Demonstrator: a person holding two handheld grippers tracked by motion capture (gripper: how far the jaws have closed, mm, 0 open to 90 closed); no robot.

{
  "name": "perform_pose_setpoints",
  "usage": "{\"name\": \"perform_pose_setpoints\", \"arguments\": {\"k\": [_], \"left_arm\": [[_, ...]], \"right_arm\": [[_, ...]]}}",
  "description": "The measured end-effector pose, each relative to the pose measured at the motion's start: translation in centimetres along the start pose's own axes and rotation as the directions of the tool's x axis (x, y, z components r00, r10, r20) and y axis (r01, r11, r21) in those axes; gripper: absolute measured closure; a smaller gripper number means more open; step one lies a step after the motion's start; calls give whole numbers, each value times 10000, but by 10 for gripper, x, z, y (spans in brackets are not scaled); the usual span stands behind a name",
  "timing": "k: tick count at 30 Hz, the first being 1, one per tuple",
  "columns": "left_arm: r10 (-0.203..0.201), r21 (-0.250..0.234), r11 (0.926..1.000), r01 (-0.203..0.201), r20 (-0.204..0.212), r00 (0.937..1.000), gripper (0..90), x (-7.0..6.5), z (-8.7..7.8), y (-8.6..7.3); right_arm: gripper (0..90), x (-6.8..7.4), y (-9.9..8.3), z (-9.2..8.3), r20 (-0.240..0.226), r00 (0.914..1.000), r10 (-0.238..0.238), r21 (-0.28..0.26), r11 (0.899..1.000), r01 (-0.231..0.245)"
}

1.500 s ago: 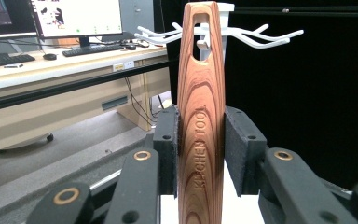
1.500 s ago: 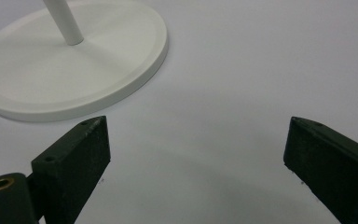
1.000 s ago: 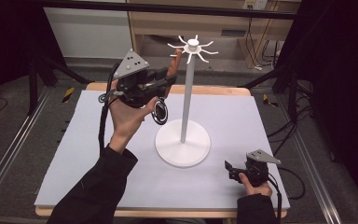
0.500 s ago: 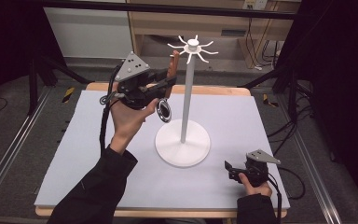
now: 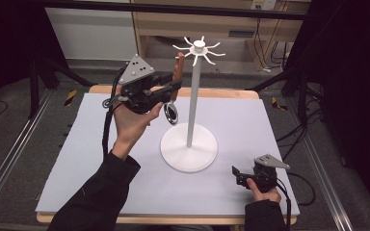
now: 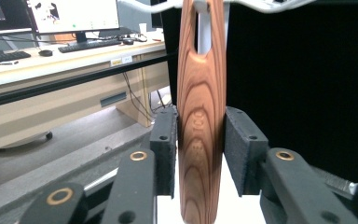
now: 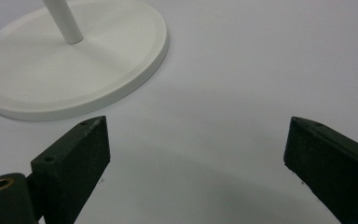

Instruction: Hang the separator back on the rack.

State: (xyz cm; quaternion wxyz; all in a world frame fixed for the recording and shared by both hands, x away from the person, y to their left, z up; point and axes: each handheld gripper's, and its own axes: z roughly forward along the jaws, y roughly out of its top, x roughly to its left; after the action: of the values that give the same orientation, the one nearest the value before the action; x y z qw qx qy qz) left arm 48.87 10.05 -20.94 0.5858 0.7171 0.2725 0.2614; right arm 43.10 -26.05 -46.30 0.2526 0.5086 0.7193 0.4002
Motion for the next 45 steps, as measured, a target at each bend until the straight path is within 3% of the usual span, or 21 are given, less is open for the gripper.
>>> {"name": "perform_pose_setpoints", "arguments": {"k": [5, 12, 13, 19, 24, 26, 33, 36, 37, 38, 39, 40, 45], "left_arm": [[88, 270, 9996, -86, -75, 9999, 598, 3, -1, -3], [261, 150, 9996, -259, -88, 9996, 501, 8, -7, -12], [25, 321, 9995, -21, -123, 9999, 496, 7, -10, -15], [-158, 664, 9977, 167, -142, 9998, 442, 12, -20, -29], [-137, 949, 9953, 171, -363, 9992, 416, 19, -33, -49], [-184, 1172, 9928, 232, -420, 9989, 406, 23, -40, -65], [-285, 1632, 9859, 371, -546, 9981, 384, 30, -48, -98], [-485, 1942, 9791, 598, -624, 9969, 376, 34, -51, -119], [-485, 1942, 9791, 598, -624, 9969, 374, 34, -51, -119], [-507, 2135, 9748, 648, -707, 9962, 372, 36, -52, -131], [-507, 2135, 9748, 648, -707, 9962, 371, 36, -52, -131], [-596, 2314, 9700, 748, -719, 9956, 369, 37, -53, -141], [-759, 2553, 9623, 934, -779, 9941, 361, 40, -57, -159]], "right_arm": [[74, 0, 0, 1, -31, 10000, -23, 10, 10000, 23], [73, 0, 1, -1, -46, 10000, 69, 8, 10000, -69], [73, -1, 0, 0, -27, 10000, 63, -2, 10000, -63], [73, -1, 0, 0, -7, 10000, 33, 23, 10000, -33], [73, -1, 0, 1, 71, 10000, -26, 77, 10000, 25], [73, -1, 0, 2, 68, 10000, -28, 105, 9999, 28], [73, -1, 0, 2, 84, 9999, -112, 166, 9998, 111], [73, -1, 0, 2, 84, 9999, -105, 171, 9998, 103], [73, -1, 0, 2, 79, 9999, -110, 160, 9998, 109], [73, -1, 0, 2, 70, 9999, -105, 148, 9998, 104], [73, -1, 0, 2, 70, 9999, -105, 148, 9998, 104], [73, -1, 0, 2, 57, 10000, -53, 131, 9999, 52], [73, -1, -1, 2, 69, 10000, -63, 145, 9999, 62]]}}
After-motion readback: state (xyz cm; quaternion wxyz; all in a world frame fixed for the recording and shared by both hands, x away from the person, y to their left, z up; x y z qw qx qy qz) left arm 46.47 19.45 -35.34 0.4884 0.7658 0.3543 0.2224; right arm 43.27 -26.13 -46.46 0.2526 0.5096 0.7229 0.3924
